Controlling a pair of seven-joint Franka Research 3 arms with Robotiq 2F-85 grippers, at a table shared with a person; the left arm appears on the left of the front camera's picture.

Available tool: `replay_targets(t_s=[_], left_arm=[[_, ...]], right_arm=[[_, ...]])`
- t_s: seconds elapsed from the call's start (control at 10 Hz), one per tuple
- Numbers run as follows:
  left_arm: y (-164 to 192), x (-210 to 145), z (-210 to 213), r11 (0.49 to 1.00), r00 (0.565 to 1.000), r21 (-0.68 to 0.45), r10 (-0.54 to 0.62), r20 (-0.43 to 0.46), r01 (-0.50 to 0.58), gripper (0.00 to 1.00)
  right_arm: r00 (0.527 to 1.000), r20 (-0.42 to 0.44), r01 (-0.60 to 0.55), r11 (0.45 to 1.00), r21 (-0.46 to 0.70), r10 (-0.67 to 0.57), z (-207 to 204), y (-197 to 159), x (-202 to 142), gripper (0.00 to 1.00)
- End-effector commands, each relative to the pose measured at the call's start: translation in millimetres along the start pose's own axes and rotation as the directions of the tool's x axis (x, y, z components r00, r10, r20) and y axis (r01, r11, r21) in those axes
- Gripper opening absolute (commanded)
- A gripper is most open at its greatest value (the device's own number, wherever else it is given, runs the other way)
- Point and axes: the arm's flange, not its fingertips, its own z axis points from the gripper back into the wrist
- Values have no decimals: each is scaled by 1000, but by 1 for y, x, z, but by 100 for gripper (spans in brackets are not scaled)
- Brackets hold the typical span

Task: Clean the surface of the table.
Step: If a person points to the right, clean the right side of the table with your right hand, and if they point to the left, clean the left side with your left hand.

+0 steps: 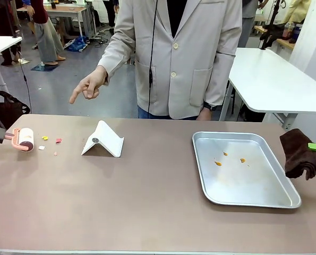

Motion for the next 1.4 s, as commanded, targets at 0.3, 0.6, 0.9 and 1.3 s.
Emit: replay_targets(t_s=[0.3,0.6,0.9,1.3], left_arm=[[6,1,-13,996,997,52,-73,-30,75,16],[10,-2,-29,989,995,113,-89,-42,93,16],[8,-4,-49,987,993,126,-89,-78,99,16],[-11,5,-83,993,992,97,-62,-113,73,16]], right_arm=[[1000,5,4,1000,2,-4,2,4,0,0],[1000,5,4,1000,2,-4,2,4,0,0],[1000,5,4,1000,2,-4,2,4,0,0],[1000,5,4,1000,2,-4,2,4,0,0]])
